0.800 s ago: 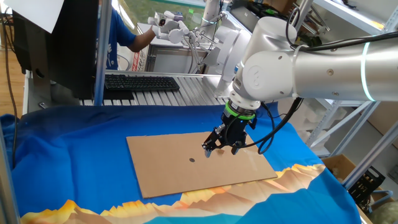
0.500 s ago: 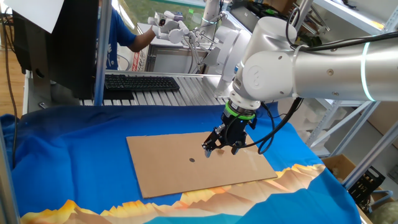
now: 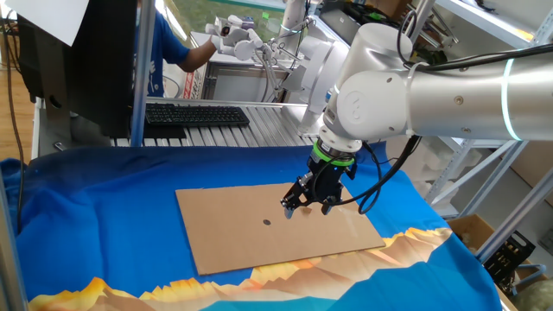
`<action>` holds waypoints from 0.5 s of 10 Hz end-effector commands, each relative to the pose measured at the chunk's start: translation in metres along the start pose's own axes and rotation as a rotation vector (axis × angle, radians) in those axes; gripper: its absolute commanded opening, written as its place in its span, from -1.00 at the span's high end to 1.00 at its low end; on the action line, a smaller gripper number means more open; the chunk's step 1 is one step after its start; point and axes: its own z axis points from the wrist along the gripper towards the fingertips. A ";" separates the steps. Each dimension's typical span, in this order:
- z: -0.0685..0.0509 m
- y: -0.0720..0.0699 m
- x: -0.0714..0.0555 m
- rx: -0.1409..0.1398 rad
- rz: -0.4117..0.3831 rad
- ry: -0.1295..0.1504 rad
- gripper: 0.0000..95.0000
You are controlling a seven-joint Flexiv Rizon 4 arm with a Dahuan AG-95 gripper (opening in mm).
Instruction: Hold a small block with the gripper and sweep it from left to right on the table
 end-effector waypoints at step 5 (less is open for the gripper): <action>0.000 0.000 0.000 -0.106 0.119 0.055 1.00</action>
